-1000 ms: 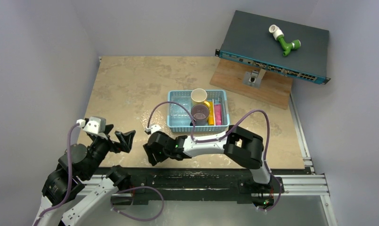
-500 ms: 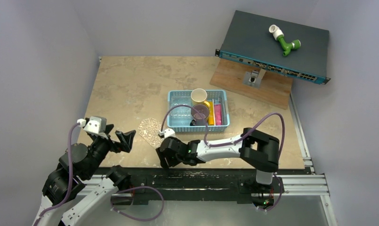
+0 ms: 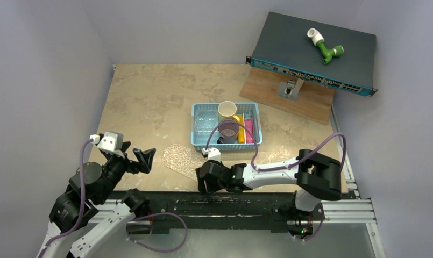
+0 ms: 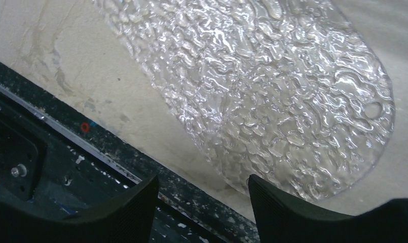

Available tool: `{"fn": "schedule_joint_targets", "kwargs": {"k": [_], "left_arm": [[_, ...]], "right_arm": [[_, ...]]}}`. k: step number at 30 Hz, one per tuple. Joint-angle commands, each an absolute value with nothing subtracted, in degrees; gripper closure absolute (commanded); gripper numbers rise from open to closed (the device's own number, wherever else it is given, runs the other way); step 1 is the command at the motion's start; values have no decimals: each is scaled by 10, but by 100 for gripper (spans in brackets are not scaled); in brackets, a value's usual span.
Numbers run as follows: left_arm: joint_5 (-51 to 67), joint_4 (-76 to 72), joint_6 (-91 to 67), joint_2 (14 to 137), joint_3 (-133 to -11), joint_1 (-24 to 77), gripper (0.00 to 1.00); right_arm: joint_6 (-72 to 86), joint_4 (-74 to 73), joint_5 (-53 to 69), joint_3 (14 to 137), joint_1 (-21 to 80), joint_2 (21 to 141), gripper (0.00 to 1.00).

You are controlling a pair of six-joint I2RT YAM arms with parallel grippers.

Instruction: Prepare toiletry sets of a toothbrush and toothpaste on the tray

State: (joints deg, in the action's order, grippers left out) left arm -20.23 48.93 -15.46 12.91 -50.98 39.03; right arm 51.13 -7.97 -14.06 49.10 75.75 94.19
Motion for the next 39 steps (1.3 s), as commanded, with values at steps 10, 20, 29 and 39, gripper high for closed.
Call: {"fn": "schedule_joint_targets", "kwargs": {"k": [10,20,29,39], "left_arm": [[-201,477,-163,140,-509,388,0],[-199,479,-164,137,-510,388,0],[-196,480,-165,133,-510,388,0],[-195,480,-166,127,-510,388,0]], "right_arm": [[646,-249,-204,365,695,836,31],[710,-312,-234,310,627,726,30],[731,-363,-254,302,599,672,30],[696,-395,-283,350,599,658,30]]}}
